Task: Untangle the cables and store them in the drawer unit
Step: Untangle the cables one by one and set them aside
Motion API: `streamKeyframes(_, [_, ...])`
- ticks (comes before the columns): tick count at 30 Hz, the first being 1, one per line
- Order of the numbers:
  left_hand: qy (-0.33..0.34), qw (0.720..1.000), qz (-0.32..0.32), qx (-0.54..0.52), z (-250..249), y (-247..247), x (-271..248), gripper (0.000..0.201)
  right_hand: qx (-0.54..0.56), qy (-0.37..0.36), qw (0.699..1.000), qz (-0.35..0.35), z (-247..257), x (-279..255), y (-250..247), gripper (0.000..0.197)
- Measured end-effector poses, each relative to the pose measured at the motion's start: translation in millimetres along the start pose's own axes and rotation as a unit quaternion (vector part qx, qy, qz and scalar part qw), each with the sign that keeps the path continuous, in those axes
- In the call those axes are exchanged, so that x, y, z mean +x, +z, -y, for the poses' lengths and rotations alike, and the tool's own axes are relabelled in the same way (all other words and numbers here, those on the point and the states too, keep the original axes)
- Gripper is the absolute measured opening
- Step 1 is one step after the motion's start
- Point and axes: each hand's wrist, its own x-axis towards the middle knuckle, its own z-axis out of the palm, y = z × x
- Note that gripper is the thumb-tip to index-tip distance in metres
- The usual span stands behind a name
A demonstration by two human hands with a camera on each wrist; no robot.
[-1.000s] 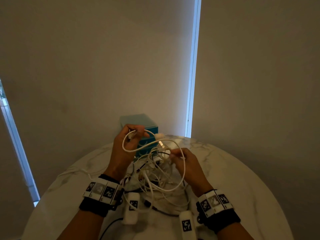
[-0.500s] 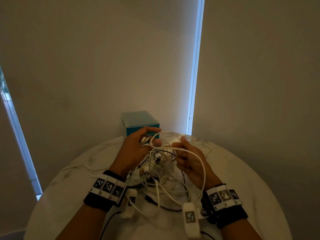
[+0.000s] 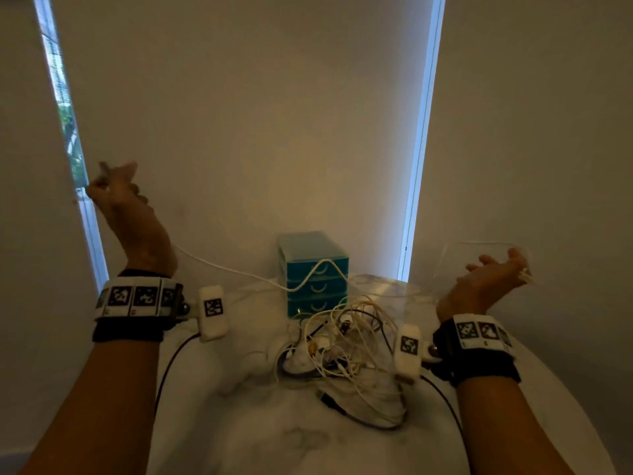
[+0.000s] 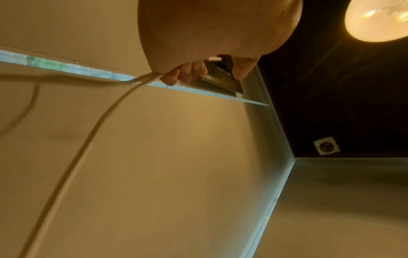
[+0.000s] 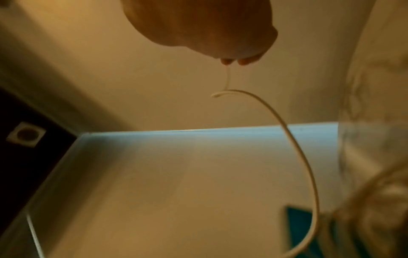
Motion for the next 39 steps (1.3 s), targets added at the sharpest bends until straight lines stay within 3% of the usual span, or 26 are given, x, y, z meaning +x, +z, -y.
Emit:
streamKeyframes(2, [0.043, 0.997, 0.012, -0.056, -18, 1, 4, 0.045, 0.039, 0.033, 0.998, 0.041, -12, -28, 29, 0.037])
streamKeyframes(4, [0.069, 0.994, 0.037, -0.074, -32, 7, -1, 0.054, 0.007, 0.137, 0.963, 0.234, -30, -81, 65, 0.038])
streamKeyframes(6, [0.071, 0.994, 0.062, -0.06, -38, 9, -6, 0.061, -0.158, 0.181, 0.852, 0.465, -40, -138, 84, 0.051])
streamKeyframes(7, [0.065, 0.994, 0.07, -0.053, -38, 7, -5, 0.058, -0.191, 0.187, 0.806, 0.529, -45, -152, 85, 0.056])
streamKeyframes(8, [0.056, 0.995, 0.074, -0.046, -36, 2, -3, 0.052, -0.223, 0.17, 0.785, 0.553, -48, -156, 88, 0.057])
streamKeyframes(9, [0.047, 0.995, 0.077, -0.038, -33, -5, 0, 0.044, -0.237, 0.156, 0.784, 0.552, -46, -161, 94, 0.054])
streamKeyframes(11, [0.035, 0.994, 0.097, -0.028, -27, -19, 1, 0.025, -0.203, 0.174, 0.815, 0.514, -49, -151, 99, 0.034])
streamKeyframes(13, [-0.004, 0.988, 0.152, -0.035, -19, -25, -5, 0.02, -0.234, 0.157, 0.802, 0.526, -48, -143, 88, 0.026])
streamKeyframes(15, [-0.093, 0.964, 0.248, -0.018, -7, -22, -17, 0.044, -0.302, 0.11, 0.757, 0.569, -51, -142, 74, 0.026])
streamKeyframes(17, [-0.212, 0.909, 0.357, 0.046, 7, -14, -36, 0.084, -0.32, 0.093, 0.728, 0.599, -51, -145, 64, 0.027])
streamKeyframes(19, [-0.302, 0.844, 0.43, 0.105, 22, -5, -60, 0.114, -0.306, 0.079, 0.737, 0.598, -50, -146, 55, 0.029])
streamKeyframes(22, [-0.378, 0.775, 0.486, 0.144, 43, 4, -93, 0.129, -0.303, 0.034, 0.757, 0.578, -48, -142, 38, 0.032])
streamKeyframes(26, [-0.373, 0.738, 0.528, 0.195, 55, 15, -127, 0.12, -0.335, 0.005, 0.739, 0.584, -50, -134, 14, 0.038])
streamKeyframes(30, [-0.363, 0.735, 0.537, 0.2, 62, 19, -145, 0.125, -0.39, -0.034, 0.707, 0.588, -56, -121, 3, 0.033])
streamKeyframes(32, [-0.357, 0.732, 0.547, 0.191, 62, 18, -149, 0.121, -0.415, -0.033, 0.682, 0.601, -57, -117, 3, 0.027])
streamKeyframes(35, [-0.367, 0.698, 0.593, 0.166, 65, 20, -155, 0.102, -0.448, -0.039, 0.64, 0.623, -54, -115, 0, 0.023])
streamKeyframes(39, [-0.362, 0.678, 0.603, 0.215, 76, 18, -155, 0.127, -0.453, -0.07, 0.611, 0.645, -53, -118, -1, 0.02])
